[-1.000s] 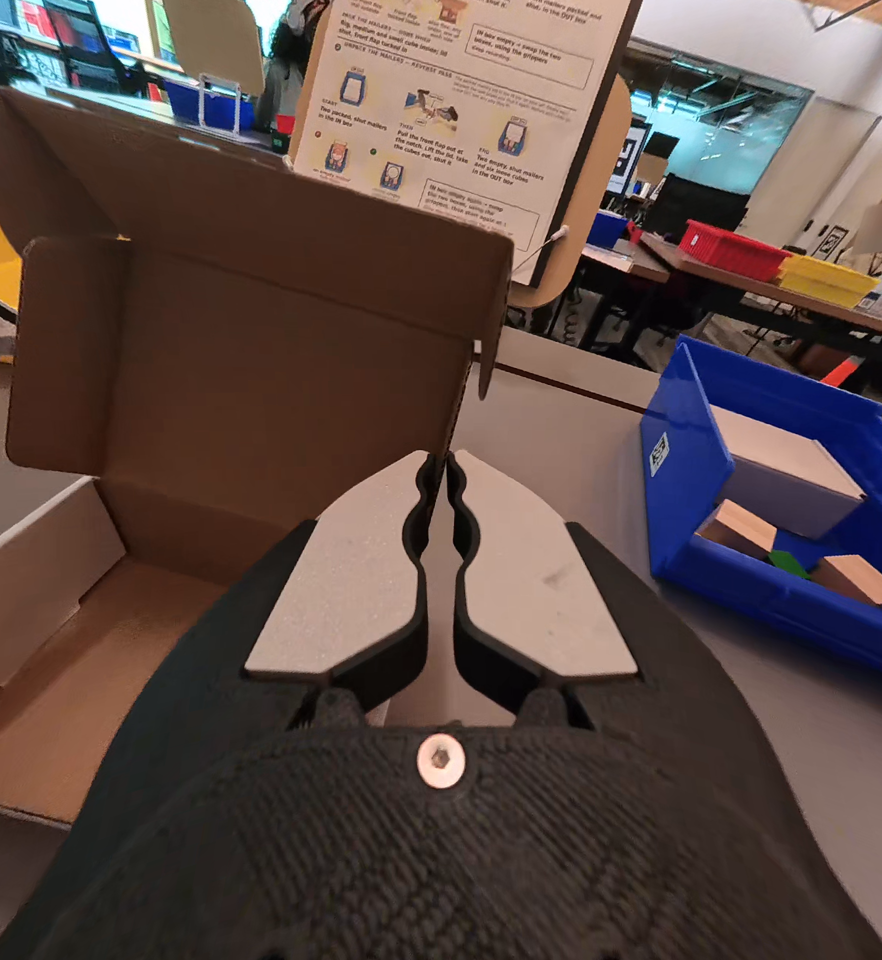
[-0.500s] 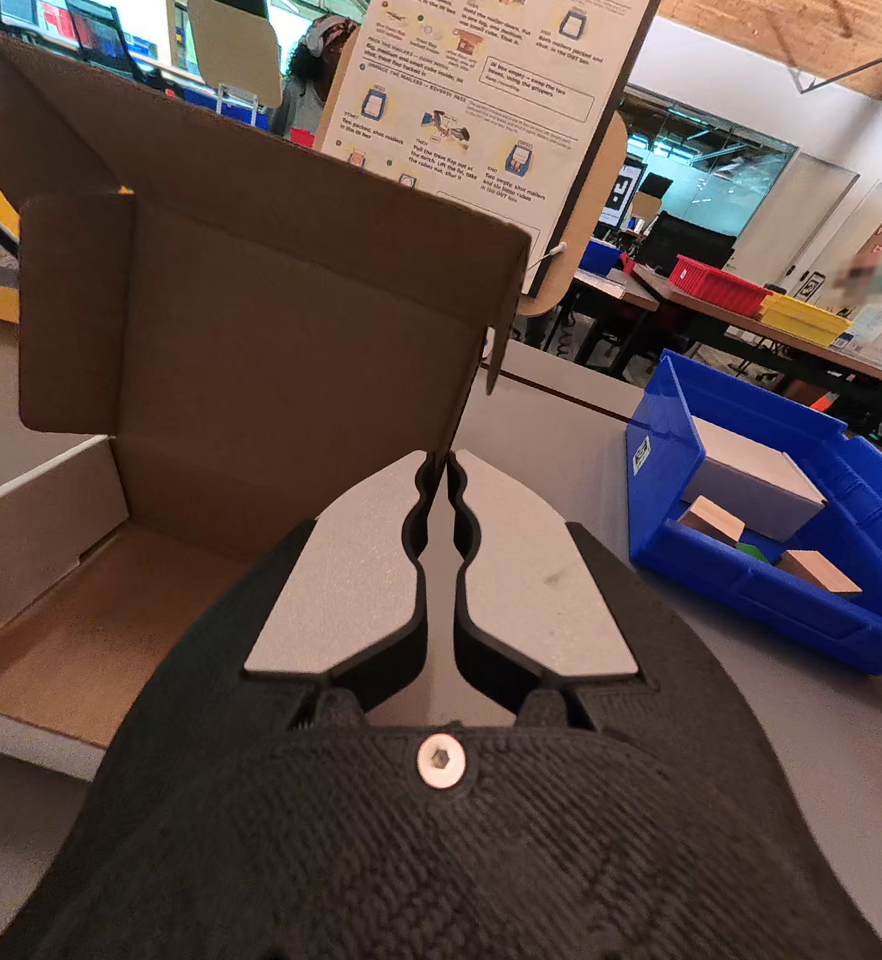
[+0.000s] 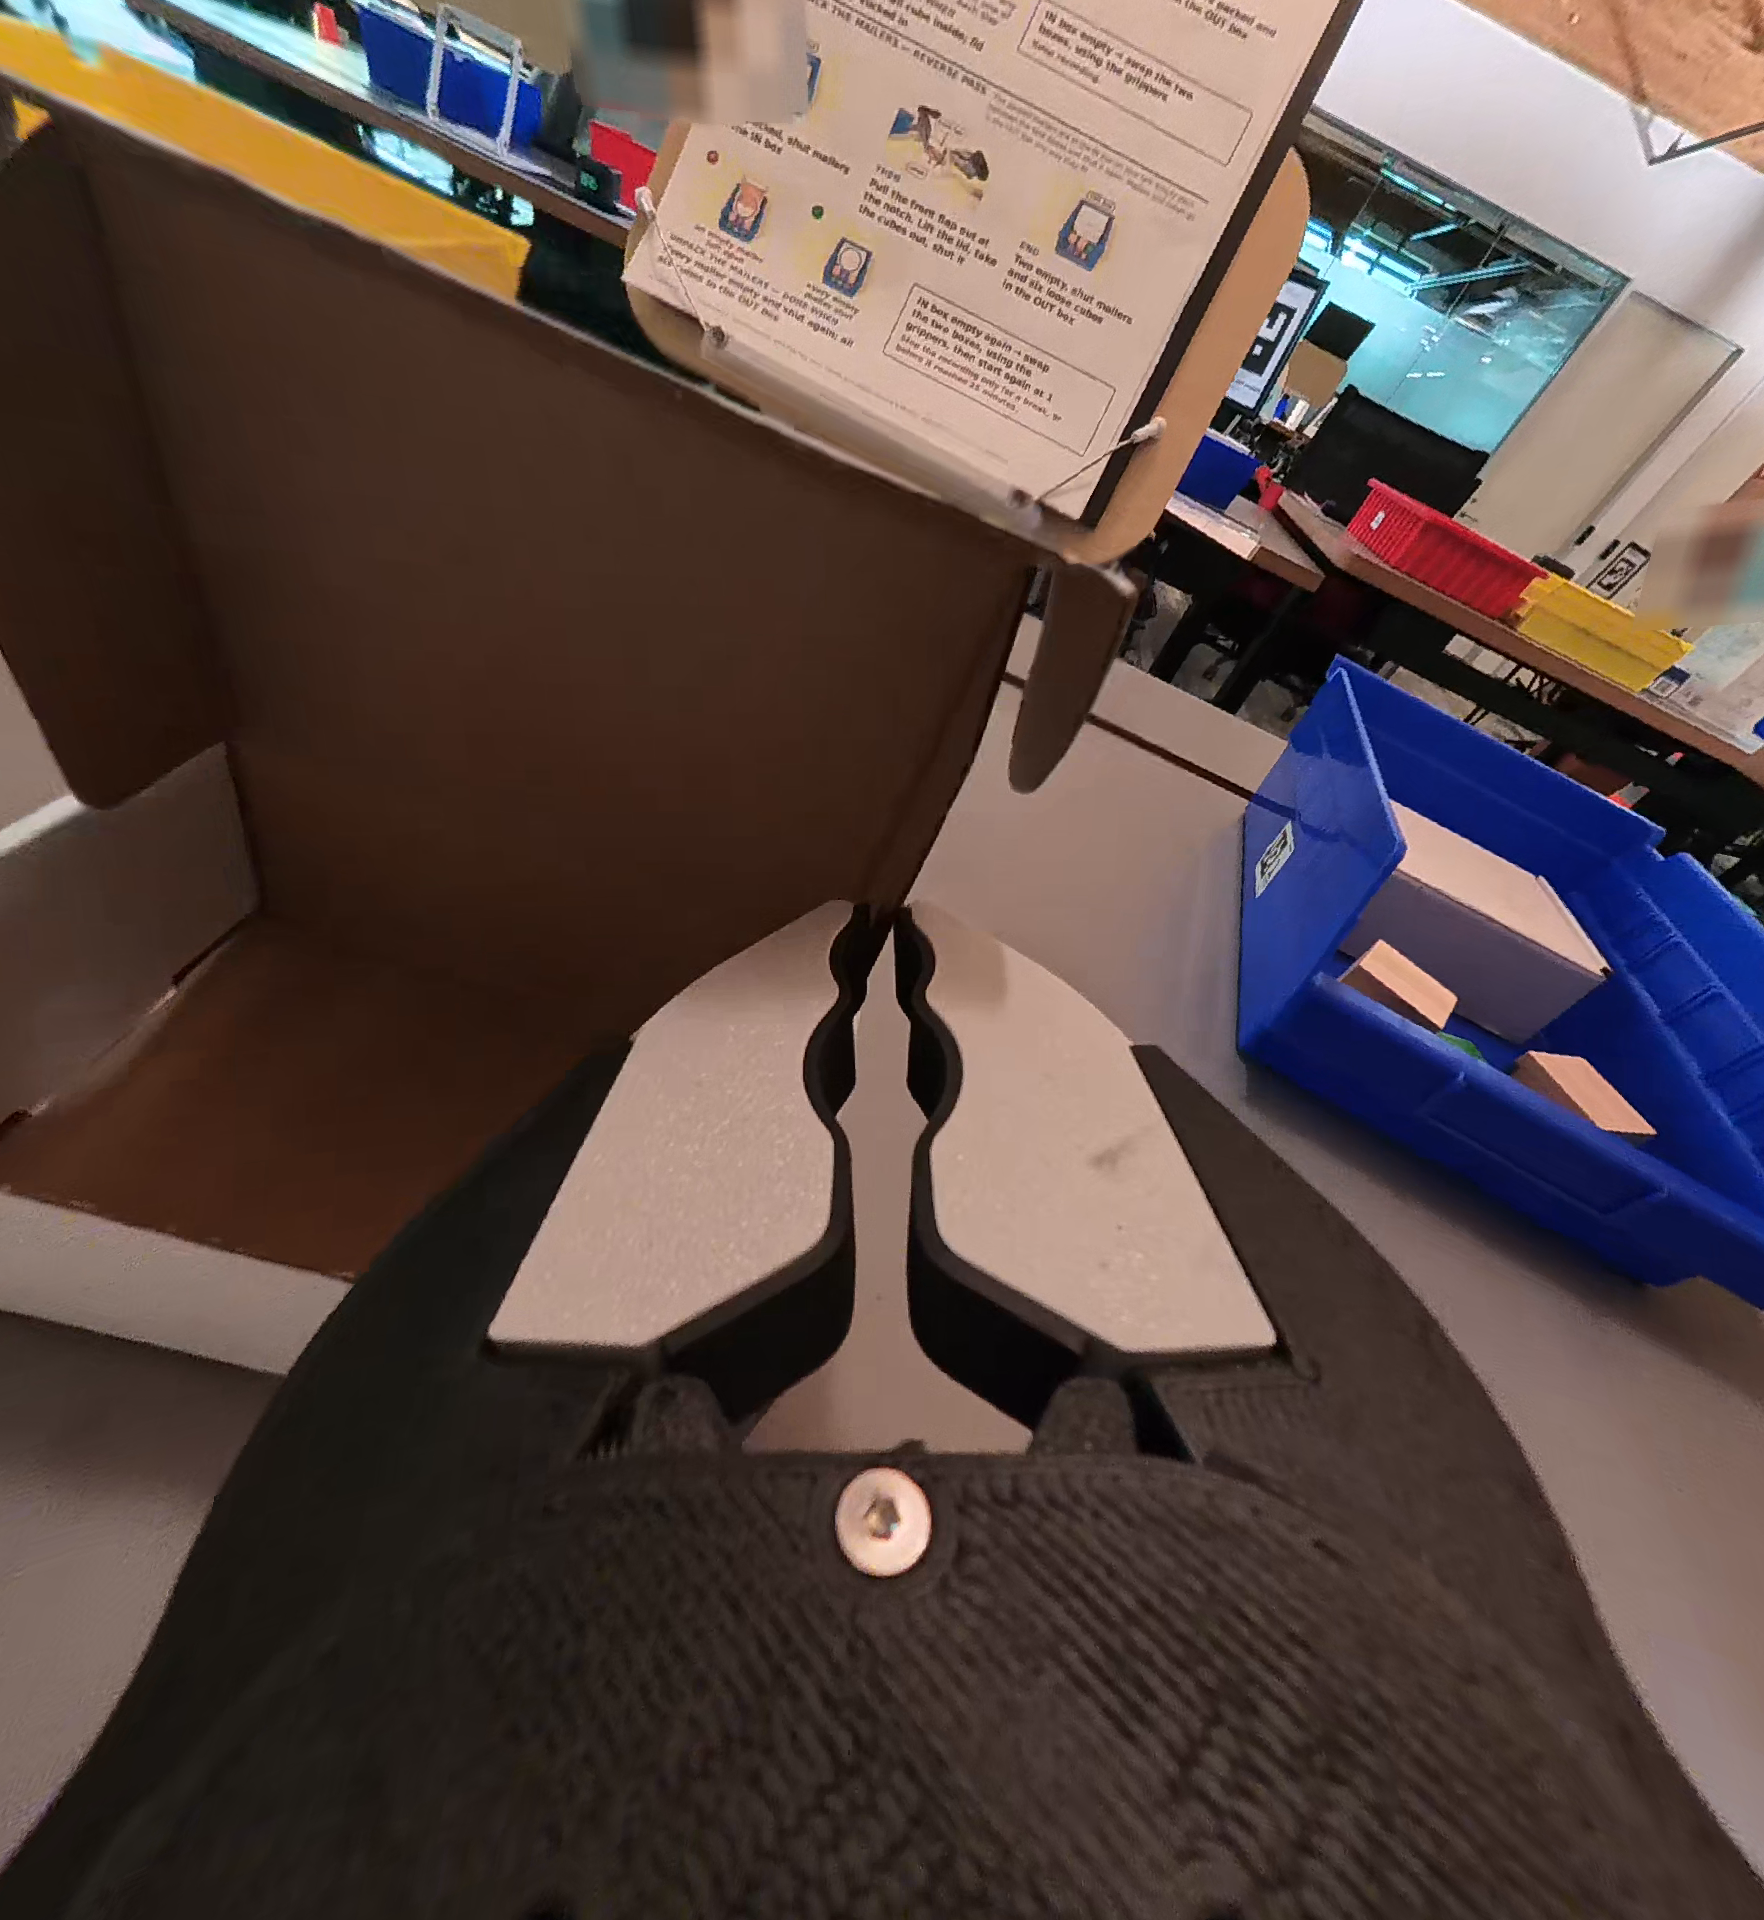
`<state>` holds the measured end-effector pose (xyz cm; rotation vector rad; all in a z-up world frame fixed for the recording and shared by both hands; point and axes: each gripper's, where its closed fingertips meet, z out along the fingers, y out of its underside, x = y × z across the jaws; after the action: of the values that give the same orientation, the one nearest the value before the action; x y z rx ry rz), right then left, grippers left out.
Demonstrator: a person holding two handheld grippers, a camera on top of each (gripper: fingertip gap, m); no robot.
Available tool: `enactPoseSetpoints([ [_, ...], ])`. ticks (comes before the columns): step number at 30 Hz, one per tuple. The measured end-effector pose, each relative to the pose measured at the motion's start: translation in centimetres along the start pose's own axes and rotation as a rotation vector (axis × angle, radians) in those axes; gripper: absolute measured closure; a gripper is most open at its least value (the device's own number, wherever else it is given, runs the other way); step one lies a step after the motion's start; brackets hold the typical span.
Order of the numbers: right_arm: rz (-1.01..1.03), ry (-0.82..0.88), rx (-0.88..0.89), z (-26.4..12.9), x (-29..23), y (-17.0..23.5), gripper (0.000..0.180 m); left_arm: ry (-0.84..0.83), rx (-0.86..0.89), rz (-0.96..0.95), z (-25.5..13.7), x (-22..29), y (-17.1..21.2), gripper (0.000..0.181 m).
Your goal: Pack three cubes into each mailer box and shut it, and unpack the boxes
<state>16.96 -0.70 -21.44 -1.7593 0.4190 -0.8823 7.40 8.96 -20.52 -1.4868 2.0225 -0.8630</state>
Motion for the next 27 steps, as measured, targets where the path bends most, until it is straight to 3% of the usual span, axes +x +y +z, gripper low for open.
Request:
enactPoseSetpoints([
  [6,-0.061,0.002,-0.023,-0.3,-0.3,0.4,0.175,0.010,-0.064,0.017,0.5,0.7,0.9,0.158],
  [12,-0.121,0.009,-0.032,-0.3,-0.9,0.2,0.173,-0.134,-0.013,0.002,1.6,-1.5,0.1,0.164],
  [21,0.002,-0.028,-0.018,-0.3,-1.0,-0.5,0.160,-0.192,0.042,-0.025,1.7,-3.1,-0.4,0.172],
  [27,0.007,0.005,0.044,-0.7,0.3,-2.6,0.164,-0.215,0.065,-0.040,1.7,-3.6,-0.6,0.175],
])
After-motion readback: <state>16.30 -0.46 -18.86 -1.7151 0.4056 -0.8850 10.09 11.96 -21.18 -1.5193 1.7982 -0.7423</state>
